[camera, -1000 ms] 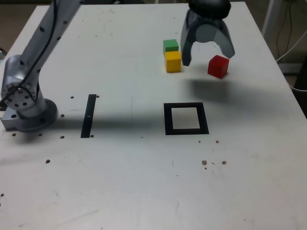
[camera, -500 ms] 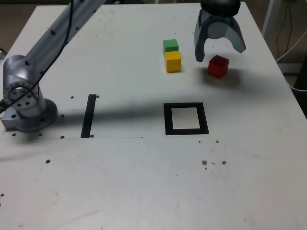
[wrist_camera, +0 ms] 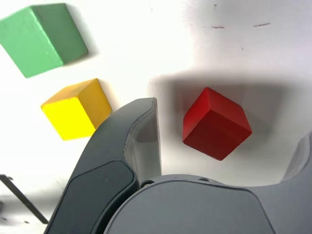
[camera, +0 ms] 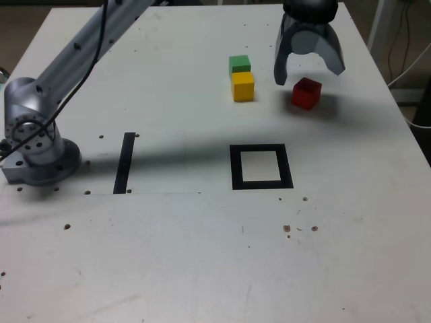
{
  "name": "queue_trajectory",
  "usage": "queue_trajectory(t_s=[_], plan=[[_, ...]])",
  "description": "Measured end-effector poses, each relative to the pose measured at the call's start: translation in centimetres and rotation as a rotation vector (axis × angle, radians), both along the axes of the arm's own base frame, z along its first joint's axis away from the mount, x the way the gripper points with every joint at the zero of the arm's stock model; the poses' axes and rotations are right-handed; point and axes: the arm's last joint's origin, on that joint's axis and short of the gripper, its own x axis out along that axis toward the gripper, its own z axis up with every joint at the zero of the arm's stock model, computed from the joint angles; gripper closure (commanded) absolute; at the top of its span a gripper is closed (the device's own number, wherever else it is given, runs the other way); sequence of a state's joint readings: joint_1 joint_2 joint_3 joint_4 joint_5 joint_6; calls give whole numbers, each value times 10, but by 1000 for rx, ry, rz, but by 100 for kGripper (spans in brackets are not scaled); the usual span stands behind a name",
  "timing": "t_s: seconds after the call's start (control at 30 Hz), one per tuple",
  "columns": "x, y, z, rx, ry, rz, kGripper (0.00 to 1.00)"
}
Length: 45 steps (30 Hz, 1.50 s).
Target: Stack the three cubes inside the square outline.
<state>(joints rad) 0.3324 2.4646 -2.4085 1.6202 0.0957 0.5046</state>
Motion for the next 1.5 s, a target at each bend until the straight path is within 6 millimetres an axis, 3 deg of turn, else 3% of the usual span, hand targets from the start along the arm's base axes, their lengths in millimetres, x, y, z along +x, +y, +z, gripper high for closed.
queue_trajectory(t_s=[0.53, 1.0, 1.2, 1.37, 1.5], plan=[[3, -3, 1, -39, 15, -433, 2], [4, -4, 0, -17, 30, -456, 3], [11, -6, -21, -32, 65, -452, 5], [14, -7, -27, -34, 73, -441, 12], [16, -7, -32, -23, 84, -428, 29]])
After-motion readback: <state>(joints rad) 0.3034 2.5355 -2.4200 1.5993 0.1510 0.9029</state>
